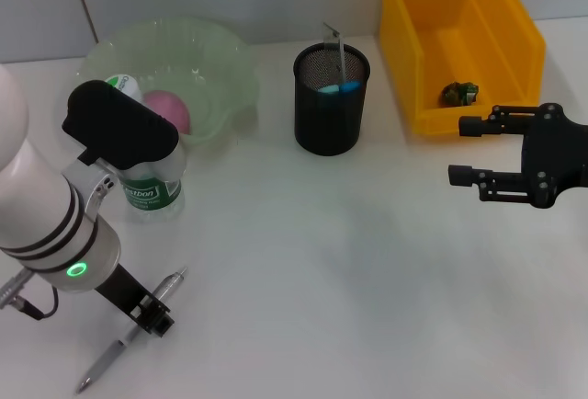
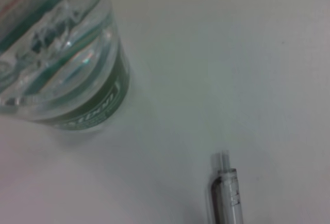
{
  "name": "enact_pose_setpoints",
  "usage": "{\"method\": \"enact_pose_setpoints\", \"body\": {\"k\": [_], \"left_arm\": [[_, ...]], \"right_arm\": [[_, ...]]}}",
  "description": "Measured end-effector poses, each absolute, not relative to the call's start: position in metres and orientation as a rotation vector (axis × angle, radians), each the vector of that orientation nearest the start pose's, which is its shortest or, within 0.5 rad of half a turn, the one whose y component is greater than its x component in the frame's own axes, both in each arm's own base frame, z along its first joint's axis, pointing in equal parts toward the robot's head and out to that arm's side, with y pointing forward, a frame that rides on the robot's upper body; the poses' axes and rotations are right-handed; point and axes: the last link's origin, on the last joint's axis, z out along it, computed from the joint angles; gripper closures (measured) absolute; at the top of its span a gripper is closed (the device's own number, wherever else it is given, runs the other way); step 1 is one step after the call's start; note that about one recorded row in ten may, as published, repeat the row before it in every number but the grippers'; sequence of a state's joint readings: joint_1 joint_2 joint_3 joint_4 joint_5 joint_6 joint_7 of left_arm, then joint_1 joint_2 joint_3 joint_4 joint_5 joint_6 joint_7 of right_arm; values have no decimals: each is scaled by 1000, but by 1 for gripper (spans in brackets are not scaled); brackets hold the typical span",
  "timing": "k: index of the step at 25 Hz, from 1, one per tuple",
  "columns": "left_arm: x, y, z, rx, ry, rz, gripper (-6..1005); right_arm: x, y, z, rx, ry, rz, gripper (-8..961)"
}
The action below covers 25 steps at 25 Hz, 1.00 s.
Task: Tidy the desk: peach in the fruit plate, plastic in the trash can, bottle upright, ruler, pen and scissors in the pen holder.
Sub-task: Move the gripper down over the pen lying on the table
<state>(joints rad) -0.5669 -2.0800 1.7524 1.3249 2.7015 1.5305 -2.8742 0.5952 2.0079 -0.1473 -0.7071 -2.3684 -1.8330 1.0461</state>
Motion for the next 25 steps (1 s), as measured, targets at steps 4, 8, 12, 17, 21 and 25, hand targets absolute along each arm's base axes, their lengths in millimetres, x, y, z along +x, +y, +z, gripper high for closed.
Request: {"method": "enact_pose_setpoints", "body": {"k": [4, 8, 12, 17, 21, 25], "left_arm": [[-195, 319, -52, -2475, -997, 832, 545], [-194, 321, -54, -2483, -985, 833, 640], [-194, 322, -54, -2487, -981, 836, 735], [-187, 322, -53, -2500, -971, 812, 817], [-178, 321, -54, -2528, -956, 767, 832], [-166, 321, -52, -2546, -920, 706, 833]], "right_arm": [[289, 318, 69, -2664, 241, 649, 279], [289, 319, 69, -2664, 238, 651, 278], [288, 319, 70, -2659, 233, 658, 278], [288, 319, 70, -2655, 231, 663, 277], [288, 320, 72, -2637, 235, 672, 277], [291, 320, 78, -2567, 259, 706, 276]]}}
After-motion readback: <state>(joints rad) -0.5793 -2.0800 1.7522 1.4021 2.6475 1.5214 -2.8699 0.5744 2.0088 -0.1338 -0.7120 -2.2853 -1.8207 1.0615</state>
